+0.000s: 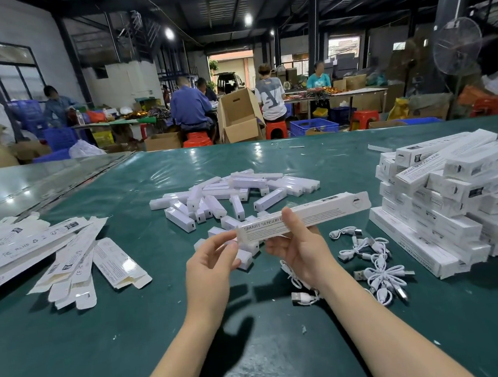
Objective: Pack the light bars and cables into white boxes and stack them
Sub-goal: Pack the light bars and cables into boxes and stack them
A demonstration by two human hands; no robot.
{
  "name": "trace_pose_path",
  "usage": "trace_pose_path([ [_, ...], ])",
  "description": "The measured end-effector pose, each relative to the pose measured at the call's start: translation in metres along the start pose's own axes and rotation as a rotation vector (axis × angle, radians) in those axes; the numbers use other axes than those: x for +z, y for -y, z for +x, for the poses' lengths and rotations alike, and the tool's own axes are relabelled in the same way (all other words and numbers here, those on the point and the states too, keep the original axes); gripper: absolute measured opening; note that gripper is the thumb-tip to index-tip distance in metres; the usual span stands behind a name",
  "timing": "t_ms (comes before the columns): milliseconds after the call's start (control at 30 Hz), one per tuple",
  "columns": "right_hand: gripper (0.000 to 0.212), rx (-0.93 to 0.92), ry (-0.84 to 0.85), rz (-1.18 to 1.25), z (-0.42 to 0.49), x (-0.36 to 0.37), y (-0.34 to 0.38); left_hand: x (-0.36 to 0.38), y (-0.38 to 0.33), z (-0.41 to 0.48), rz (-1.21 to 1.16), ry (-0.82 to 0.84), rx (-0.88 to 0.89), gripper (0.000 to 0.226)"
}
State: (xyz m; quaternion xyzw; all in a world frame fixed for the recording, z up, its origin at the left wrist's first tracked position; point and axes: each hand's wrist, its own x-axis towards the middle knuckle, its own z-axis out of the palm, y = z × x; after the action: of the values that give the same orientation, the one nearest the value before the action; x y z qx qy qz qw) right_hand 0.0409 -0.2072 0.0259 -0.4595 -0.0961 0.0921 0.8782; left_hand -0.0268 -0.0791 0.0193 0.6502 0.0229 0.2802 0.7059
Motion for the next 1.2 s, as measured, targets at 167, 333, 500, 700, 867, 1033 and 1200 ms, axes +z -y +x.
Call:
trace_pose_path([
  [167, 0.066, 0.025, -0.006, 0.129, 0.002, -0.005, 0.002, 0.005, -0.004, -0.005, -0.279, 0.251, -0.275, 0.044],
  [333, 0.048, -0.005, 0.059, -0.016, 0.002, -0.007, -0.002, 0.004, -0.008, -0.001, -0.465, 0.295, -0.352, 0.046],
  [500, 0.024, -0.066, 0.171, -0.328, -0.006, 0.015, -0.019, 0.008, -0.002, -0.002, -0.580, 0.166, -0.370, 0.037],
  [700, 0.049, -0.175, 0.442, -1.442, -0.006, 0.018, -0.034, -0.021, -0.013, 0.025, -0.765, -0.320, -0.445, 0.013],
  [867, 0.024, -0.299, 0.368, -1.535, -0.007, 0.019, -0.037, -0.048, -0.022, 0.036, -0.869, -0.553, -0.435, 0.014],
  [1033, 0.022, -0.290, 0.134, -1.590, -0.008, 0.013, -0.029, -0.042, -0.017, 0.034, -0.869, -0.500, -0.474, 0.011],
  [1200, 0.021, -0.296, 0.181, -1.564, -0.012, 0.013, -0.029, -0.041, -0.011, 0.036, -0.823, -0.442, -0.421, 0.007],
])
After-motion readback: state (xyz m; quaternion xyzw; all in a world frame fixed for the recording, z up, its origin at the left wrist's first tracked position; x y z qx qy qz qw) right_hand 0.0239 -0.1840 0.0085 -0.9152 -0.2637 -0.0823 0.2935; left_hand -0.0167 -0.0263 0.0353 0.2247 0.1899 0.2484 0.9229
